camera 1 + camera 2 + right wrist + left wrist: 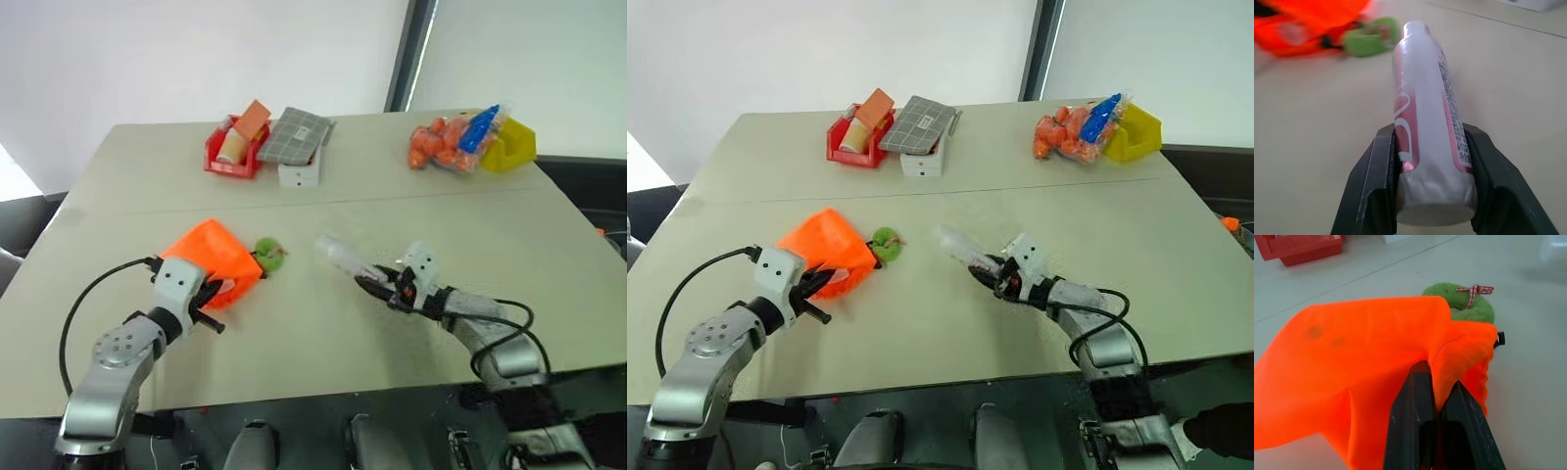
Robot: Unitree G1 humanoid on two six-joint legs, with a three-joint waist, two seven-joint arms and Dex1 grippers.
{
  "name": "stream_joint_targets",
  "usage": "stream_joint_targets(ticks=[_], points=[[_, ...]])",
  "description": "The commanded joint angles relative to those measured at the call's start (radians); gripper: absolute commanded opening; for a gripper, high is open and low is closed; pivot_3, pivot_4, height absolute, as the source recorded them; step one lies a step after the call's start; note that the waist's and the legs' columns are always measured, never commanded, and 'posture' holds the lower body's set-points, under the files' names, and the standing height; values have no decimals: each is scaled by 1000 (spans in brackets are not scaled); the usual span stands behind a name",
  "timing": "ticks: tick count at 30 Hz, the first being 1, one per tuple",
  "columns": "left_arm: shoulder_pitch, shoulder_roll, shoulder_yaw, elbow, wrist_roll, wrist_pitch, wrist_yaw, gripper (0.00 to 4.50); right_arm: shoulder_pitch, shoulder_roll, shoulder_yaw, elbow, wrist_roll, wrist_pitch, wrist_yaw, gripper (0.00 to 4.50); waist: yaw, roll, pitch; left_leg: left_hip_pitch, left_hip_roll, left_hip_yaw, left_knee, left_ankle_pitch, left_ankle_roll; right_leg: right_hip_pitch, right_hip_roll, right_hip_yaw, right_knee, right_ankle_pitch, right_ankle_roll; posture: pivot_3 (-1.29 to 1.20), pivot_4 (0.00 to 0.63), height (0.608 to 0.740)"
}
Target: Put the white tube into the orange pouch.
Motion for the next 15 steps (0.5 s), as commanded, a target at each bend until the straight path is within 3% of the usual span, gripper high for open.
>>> stream_joint_targets(ticks=[1, 6, 15], points=[[-30, 7, 32, -12, -30, -4, 1, 0, 22, -2, 101, -196, 39, 101, 22, 1307, -4, 0, 0, 0, 0, 0, 0, 0, 0, 0, 0, 0, 0, 0, 0, 0, 150, 740], [-47, 19, 29, -36, -52, 21, 1, 0, -28, 71, 220, -191, 3, 201, -34, 1307, -1, -1, 0, 1, 0, 0, 1, 0, 0, -1, 0, 0, 1, 1, -1, 0, 150, 740], [-34, 32, 22, -118, -101, 66, -17, 0, -157, 243, 247, -33, -17, 185, -110, 1307, 1, -2, -1, -1, 0, 0, 0, 0, 0, -2, 0, 0, 0, 3, -5, 0, 150, 740]])
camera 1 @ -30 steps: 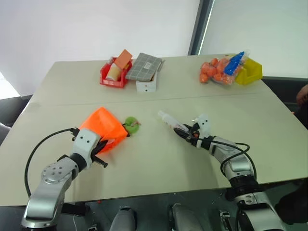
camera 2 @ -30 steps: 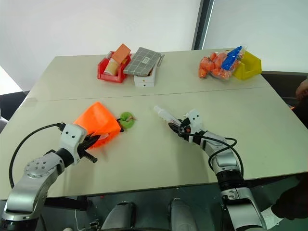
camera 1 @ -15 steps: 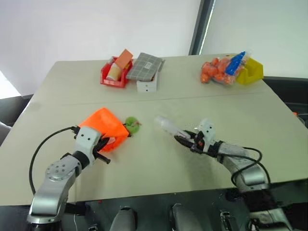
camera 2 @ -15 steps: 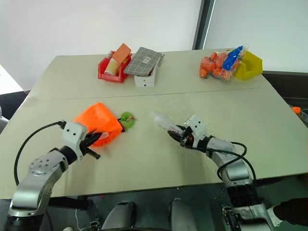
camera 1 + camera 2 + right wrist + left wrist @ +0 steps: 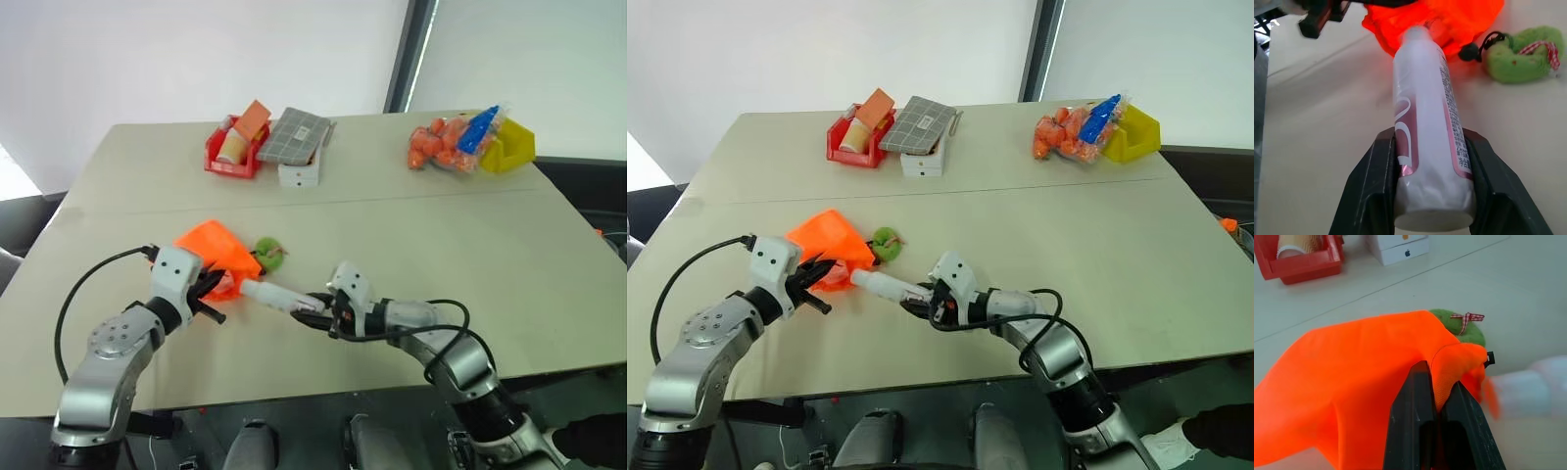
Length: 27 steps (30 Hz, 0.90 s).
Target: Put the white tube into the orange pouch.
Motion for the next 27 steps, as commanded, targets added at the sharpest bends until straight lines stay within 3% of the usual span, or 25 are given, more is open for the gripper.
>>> stream_joint_targets(ticks=[1, 27], points=[[3, 10, 5, -72, -31, 8, -8, 0, -38, 52, 5, 17, -5, -26, -24, 1307, -1, 0, 0, 0, 0, 0, 0, 0, 0, 0, 0, 0, 0, 0, 0, 0, 150, 740], [24, 43, -64, -210, -263, 114, -91, 0, -312, 345, 79, 329, -189, 15, -251, 1307, -6, 0, 0, 0, 0, 0, -1, 0, 0, -1, 0, 0, 1, 0, 0, 0, 150, 740]])
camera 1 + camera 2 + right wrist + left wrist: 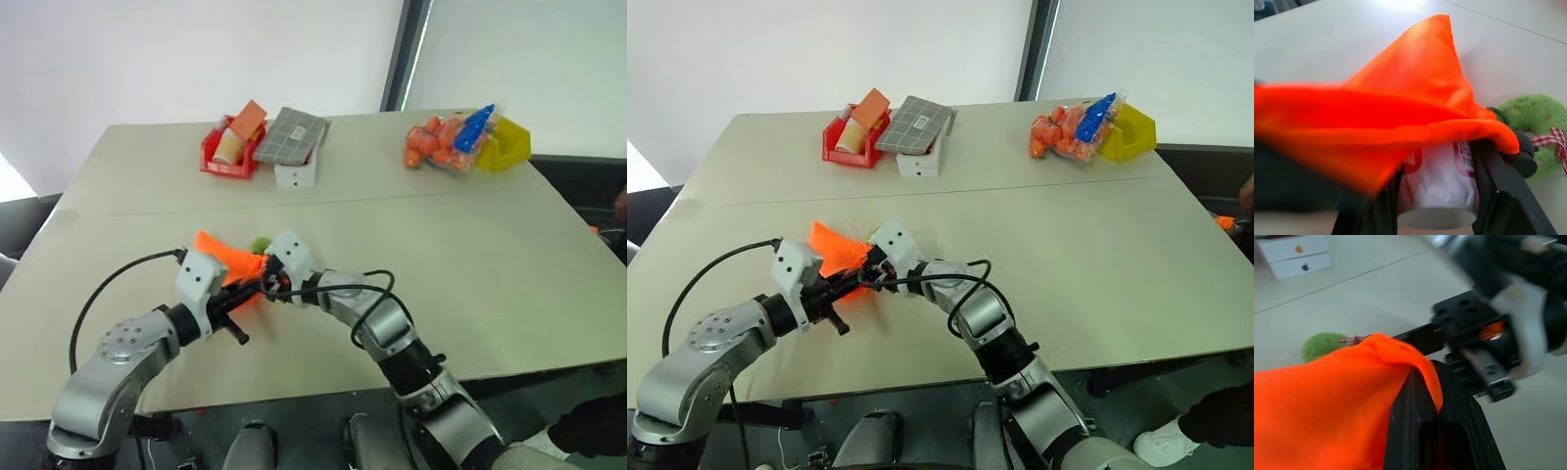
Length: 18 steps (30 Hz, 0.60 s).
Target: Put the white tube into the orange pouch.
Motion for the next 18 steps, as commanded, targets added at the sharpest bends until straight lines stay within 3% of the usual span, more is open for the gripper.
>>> stream_joint_targets(ticks=[1, 5, 6, 11, 18], points=[[20, 8, -1, -72, -47, -2, -18, 0, -40, 33, 9, 11, -20, 5, -16, 1307, -1, 0, 0, 0, 0, 0, 0, 0, 0, 0, 0, 0, 0, 0, 0, 0, 150, 740], [52, 21, 5, -62, -41, -26, -22, 0, -35, 30, -5, -6, 24, 34, 44, 1307, -3, 0, 0, 0, 0, 0, 0, 0, 0, 0, 0, 0, 0, 0, 0, 0, 150, 740], [58, 23, 7, -58, -40, -32, -22, 0, -32, 25, -11, -16, 35, 46, 57, 2206, -3, 0, 0, 0, 0, 0, 0, 0, 0, 0, 0, 0, 0, 0, 0, 0, 150, 740], [105, 40, 36, -26, -34, -60, -39, 0, 10, -53, -24, -151, 60, 92, 114, 4430, 1, 1, 0, -1, 0, 0, 0, 0, 0, -1, 0, 0, -1, 0, 0, 0, 150, 740], [179, 99, 116, 58, -31, -113, -99, 0, 102, -236, -84, -397, 196, 189, 264, 4475, -4, 1, 1, -1, 0, 0, -1, 0, 0, -2, 0, 0, -1, -2, 3, 0, 150, 740]])
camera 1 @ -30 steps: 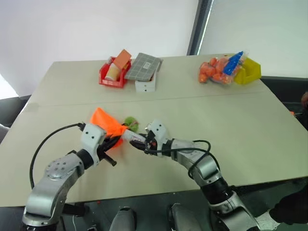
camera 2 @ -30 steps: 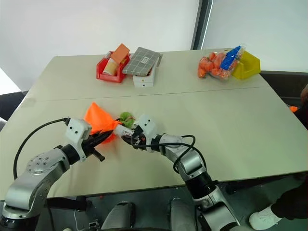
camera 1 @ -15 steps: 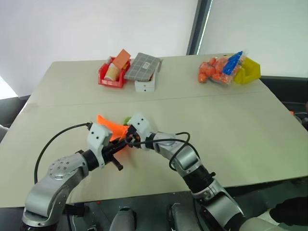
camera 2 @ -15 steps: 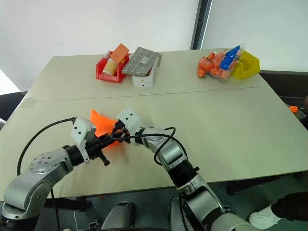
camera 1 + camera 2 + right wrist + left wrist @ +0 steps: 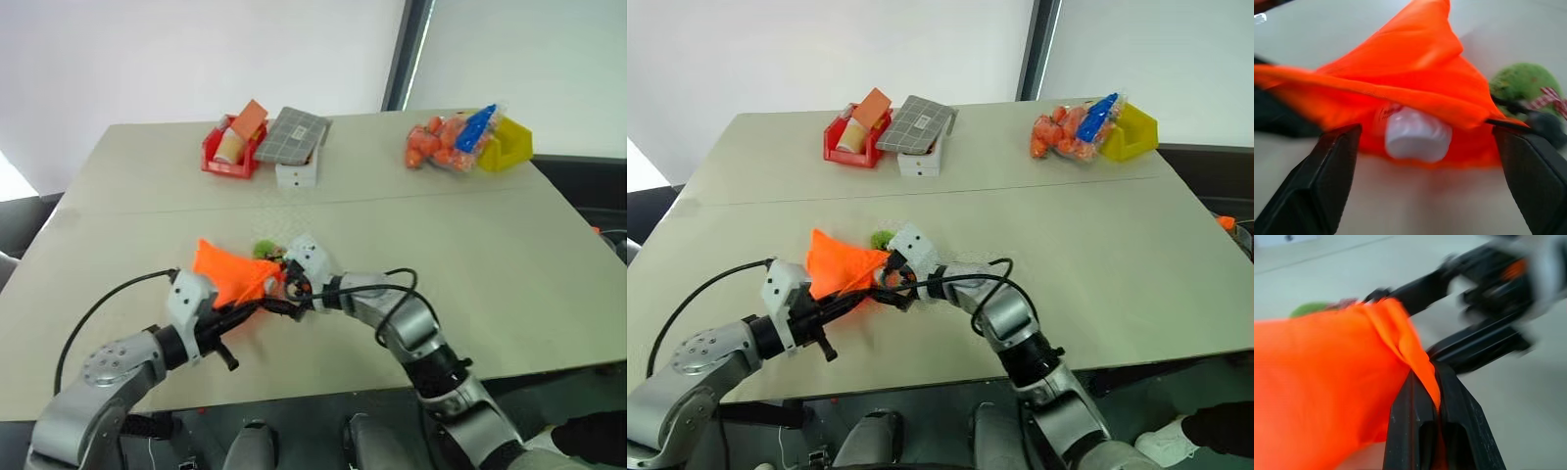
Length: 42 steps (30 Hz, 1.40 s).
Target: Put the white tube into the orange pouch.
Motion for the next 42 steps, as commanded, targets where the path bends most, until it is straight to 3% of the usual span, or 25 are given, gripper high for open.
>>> stream_joint_targets(ticks=[1, 8, 13, 18, 21, 24, 28, 30, 34, 40, 42], points=[[25, 33, 58, 30, 6, -44, -36, 0, 28, -56, -46, -147, 97, 36, 75, 4475, -3, 0, 0, 0, 0, 0, 0, 0, 0, 0, 0, 0, 0, 0, 0, 0, 150, 740], [96, 116, 124, 150, 34, -110, -136, 0, 61, -108, -73, -163, 136, 26, 71, 4475, -23, 0, 0, 0, 0, 0, 0, 0, 0, -3, -2, 0, -3, 0, 0, 0, 150, 740], [156, 196, 157, 261, 110, -207, -208, 0, 2, -42, -108, -31, 103, 15, -33, 4475, -28, 2, 1, 0, 0, 1, -3, 0, 0, -6, -2, 0, -3, 0, -1, 0, 150, 740], [148, 209, 169, 338, 157, -270, -215, 0, -61, 37, -115, 103, 67, -14, -120, 4475, -28, 3, 2, -1, 0, 1, -4, 0, 0, -6, -3, 0, -4, 2, -4, 0, 150, 740], [118, 173, 152, 298, 100, -235, -214, 0, -109, 104, -112, 220, 30, -45, -181, 4475, -30, 3, 2, -1, 0, 1, -4, 0, 0, -7, -3, 0, -3, 2, -4, 0, 150, 740], [98, 132, 176, 252, 2, -167, -210, 877, -128, 141, -102, 280, 9, -65, -202, 4500, -26, 3, 2, -1, 0, 1, -4, 0, 0, -6, -3, -1, -3, 2, -4, 0, 150, 740], [57, 99, 237, 244, -62, -114, -160, 2893, -143, 175, -93, 343, -15, -79, -215, 4500, -21, 2, 2, -2, 0, 1, -4, 0, 0, -3, -2, -1, -2, 2, -4, 0, 150, 740], [67, 111, 251, 229, -93, -84, -177, 2893, -148, 183, -88, 373, -31, -83, -224, 4500, -23, 3, 2, -1, 0, 1, -4, 0, 0, -3, -2, -1, -1, 2, -4, 0, 150, 740], [77, 123, 278, 210, -147, -37, -191, 2934, -150, 193, -97, 409, -50, -96, -237, 3174, -26, 3, 2, -1, 0, 1, -4, 0, 0, -3, -1, -1, -1, 2, -4, 0, 150, 740], [38, 109, 281, 216, -153, -39, -158, 2934, -110, 160, -107, 353, -40, -98, -208, 54, -22, 3, 2, -1, 0, 0, -4, 0, 0, -3, -1, -1, -1, 2, -4, 0, 150, 740], [8, 98, 280, 223, -159, -40, -137, 2934, -97, 147, -124, 328, -36, -97, -212, 54, -20, 3, 2, -1, 0, 0, -3, 0, 0, -4, -1, -1, -2, 2, -4, 0, 150, 740]])
